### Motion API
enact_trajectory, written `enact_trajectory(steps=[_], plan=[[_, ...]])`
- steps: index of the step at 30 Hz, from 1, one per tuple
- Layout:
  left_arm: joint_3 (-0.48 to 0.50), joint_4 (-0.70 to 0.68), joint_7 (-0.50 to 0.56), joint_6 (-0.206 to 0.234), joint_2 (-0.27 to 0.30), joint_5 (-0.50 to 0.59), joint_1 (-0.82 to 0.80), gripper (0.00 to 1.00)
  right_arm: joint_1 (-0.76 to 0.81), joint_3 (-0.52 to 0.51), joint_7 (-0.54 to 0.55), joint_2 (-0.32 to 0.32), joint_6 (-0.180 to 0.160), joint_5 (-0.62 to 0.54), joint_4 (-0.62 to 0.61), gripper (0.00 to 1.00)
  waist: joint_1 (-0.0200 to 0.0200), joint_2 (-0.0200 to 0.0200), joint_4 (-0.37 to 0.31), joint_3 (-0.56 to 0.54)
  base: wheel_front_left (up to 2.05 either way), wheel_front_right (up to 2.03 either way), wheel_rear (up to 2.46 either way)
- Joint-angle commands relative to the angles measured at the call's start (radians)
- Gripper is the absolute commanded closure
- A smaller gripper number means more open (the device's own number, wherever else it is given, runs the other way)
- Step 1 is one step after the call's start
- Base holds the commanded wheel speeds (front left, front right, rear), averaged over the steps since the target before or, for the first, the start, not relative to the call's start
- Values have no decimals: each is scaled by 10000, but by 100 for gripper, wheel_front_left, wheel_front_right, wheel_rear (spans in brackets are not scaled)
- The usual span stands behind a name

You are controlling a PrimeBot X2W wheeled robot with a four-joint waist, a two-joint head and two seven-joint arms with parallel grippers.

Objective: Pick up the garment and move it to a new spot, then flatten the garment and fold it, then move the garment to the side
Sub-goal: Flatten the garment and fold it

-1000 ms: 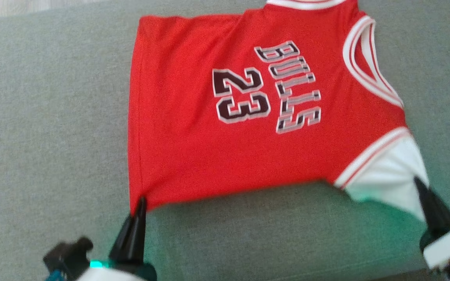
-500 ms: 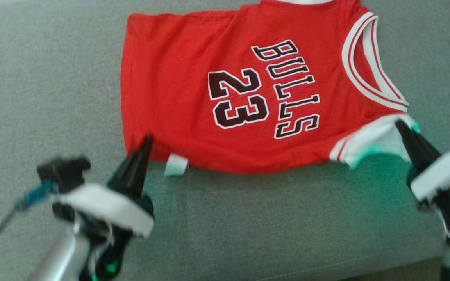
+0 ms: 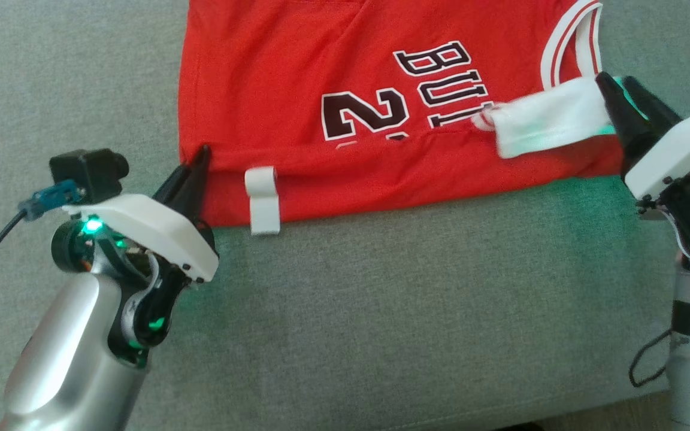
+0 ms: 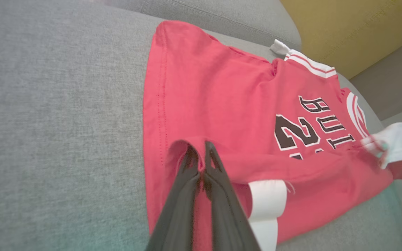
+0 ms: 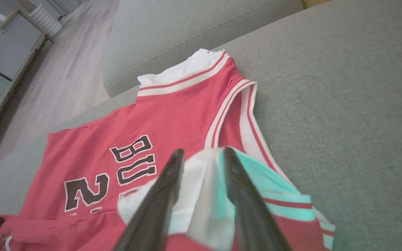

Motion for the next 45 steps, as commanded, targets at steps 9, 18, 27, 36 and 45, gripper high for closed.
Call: enact_trajectory(steps=[9, 18, 27, 36, 45], plan=[[775, -1476, -692, 213, 158, -283, 1138, 0, 1347, 873, -1148, -1227, -6, 195, -1017, 0, -2, 0, -136, -121, 0, 0, 0], [776, -1785, -578, 486, 379, -280, 1959, 0, 2168, 674, -1192, -1979, -6, -717, -725, 0, -2, 0, -233, 161, 0, 0, 0], [657, -948, -337, 426, 529, -158, 1467, 0, 1385, 990, -1076, -1780, -6, -1070, 338, 0, -2, 0, -168, 572, 0, 0, 0], [352, -343, -138, 106, 481, -337, 1413, 0, 1123, 1430, -745, -2092, -6, -760, 1168, 0, -2, 0, -18, 498, 0, 0, 0], [-50, -600, 306, -179, 725, -414, 1763, 1, 1169, 1923, -453, -2440, -6, -373, 1347, 0, -2, 0, -13, 458, 0, 0, 0]])
